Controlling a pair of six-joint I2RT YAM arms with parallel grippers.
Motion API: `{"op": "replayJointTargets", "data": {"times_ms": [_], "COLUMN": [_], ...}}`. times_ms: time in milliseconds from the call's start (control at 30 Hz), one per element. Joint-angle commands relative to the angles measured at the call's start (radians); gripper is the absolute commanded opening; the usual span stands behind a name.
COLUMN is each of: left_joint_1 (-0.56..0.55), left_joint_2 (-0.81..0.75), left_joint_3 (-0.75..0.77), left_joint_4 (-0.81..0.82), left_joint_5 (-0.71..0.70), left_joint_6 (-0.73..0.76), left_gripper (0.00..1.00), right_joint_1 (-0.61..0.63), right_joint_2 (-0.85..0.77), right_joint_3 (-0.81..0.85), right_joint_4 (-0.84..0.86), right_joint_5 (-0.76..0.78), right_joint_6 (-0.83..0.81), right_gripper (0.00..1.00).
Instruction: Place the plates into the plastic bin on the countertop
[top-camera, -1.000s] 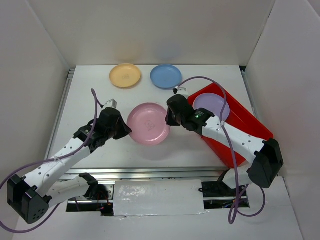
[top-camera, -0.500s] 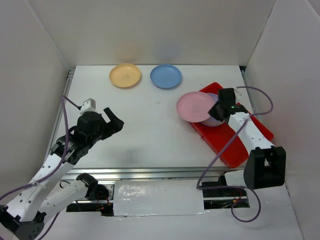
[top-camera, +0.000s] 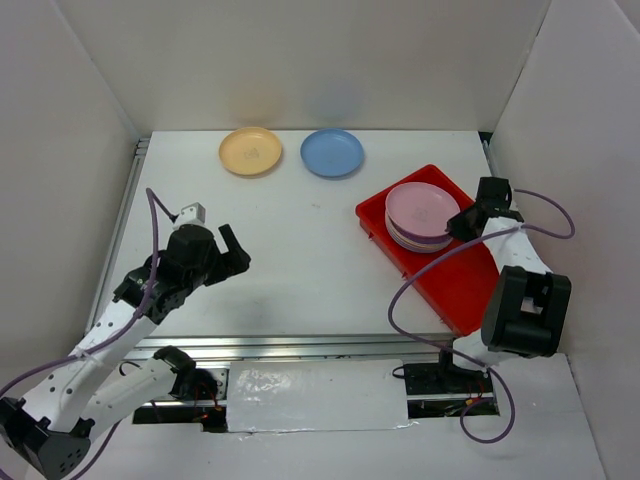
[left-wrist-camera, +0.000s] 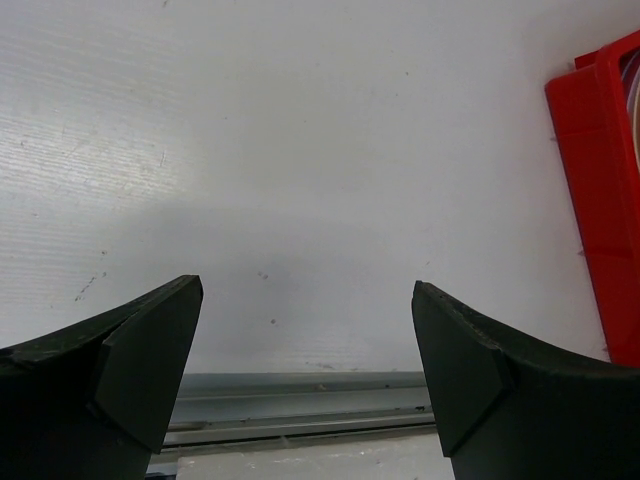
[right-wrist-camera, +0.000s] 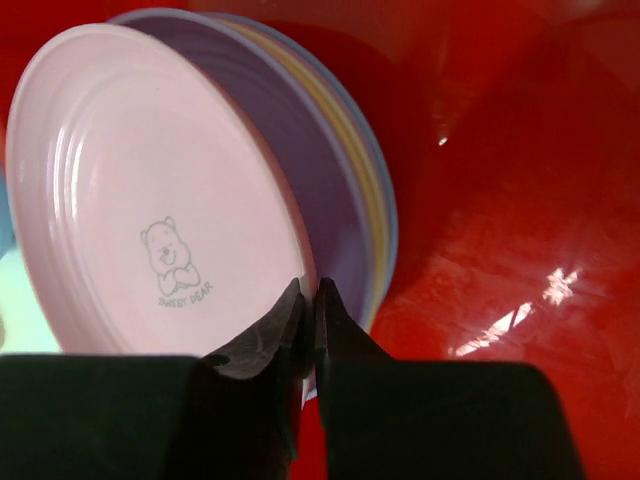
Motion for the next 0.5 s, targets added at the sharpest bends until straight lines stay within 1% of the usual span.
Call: {"op": "replayJointTargets", "data": {"times_ms": [0,33,67,100,167,200,233,267,367,400,433,467], "left_joint_1": [0.003,0.004,0.004,0.003,0.003,0.004,0.004,0.004,0.012,0.030,0.049,0.096], "left_joint_2": [0.008,0.008,0.009,0.010,0.013,0.017,0.022,0.031,0.071,0.101,0.102,0.146], "left_joint_3": [-0.022,-0.024,-0.030,-0.033,-0.039,-0.040,-0.042,-0.040,-0.045,-0.054,-0.060,-0.066], "left_joint_4": [0.047,0.053,0.056,0.061,0.070,0.071,0.077,0.079,0.123,0.175,0.176,0.242], "left_joint_5": [0.033,0.039,0.042,0.045,0.047,0.044,0.041,0.037,0.037,0.048,0.053,0.059], "left_joint_6": [0.034,0.035,0.037,0.038,0.037,0.037,0.032,0.029,0.006,-0.011,-0.020,-0.032], "left_gripper": [0.99,0.99,0.99,0.99,0.99,0.99,0.99,0.99,0.99,0.99,0.99,0.99], "right_joint_1": [-0.015,-0.013,-0.010,-0.007,0.007,0.011,0.023,0.027,0.040,0.069,0.092,0.120], "right_joint_2": [0.007,0.007,-0.011,-0.028,-0.080,-0.146,-0.180,-0.238,-0.333,-0.388,-0.418,-0.452], "right_joint_3": [0.089,0.094,0.091,0.085,0.060,0.053,0.046,0.049,0.062,0.051,0.034,0.010], "right_joint_4": [0.036,0.023,0.022,0.016,0.005,-0.001,-0.021,-0.032,-0.078,-0.089,-0.080,-0.063], "right_joint_5": [-0.033,-0.033,-0.036,-0.028,0.002,0.025,0.041,0.071,0.058,0.052,0.035,0.012], "right_joint_6": [-0.011,-0.017,-0.019,-0.017,-0.014,-0.011,-0.010,-0.007,-0.017,-0.020,-0.022,-0.025], "right_gripper": [0.09,0.15,0.52,0.70,0.81,0.92,0.94,1.00,1.00,1.00,1.00,1.00]}}
